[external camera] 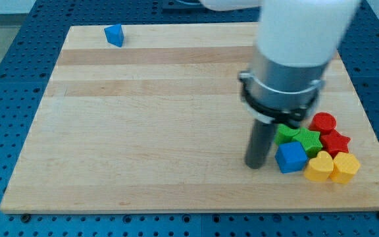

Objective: Move the green star and red circle towards center

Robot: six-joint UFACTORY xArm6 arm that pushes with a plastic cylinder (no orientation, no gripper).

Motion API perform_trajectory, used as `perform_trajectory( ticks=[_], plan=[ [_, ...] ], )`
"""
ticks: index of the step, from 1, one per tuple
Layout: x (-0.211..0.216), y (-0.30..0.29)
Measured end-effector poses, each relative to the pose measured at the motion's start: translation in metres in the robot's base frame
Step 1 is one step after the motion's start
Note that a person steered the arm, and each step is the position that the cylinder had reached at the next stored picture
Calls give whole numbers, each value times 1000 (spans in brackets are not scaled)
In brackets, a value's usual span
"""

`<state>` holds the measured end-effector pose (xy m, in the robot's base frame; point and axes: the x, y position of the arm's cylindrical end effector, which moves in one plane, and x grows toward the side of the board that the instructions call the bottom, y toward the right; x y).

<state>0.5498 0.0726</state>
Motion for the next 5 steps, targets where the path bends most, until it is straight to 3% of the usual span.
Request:
perform_trajectory(
  ticks=[2, 5],
  plan=[
    [-54, -96],
    [-173, -218]
  ],
)
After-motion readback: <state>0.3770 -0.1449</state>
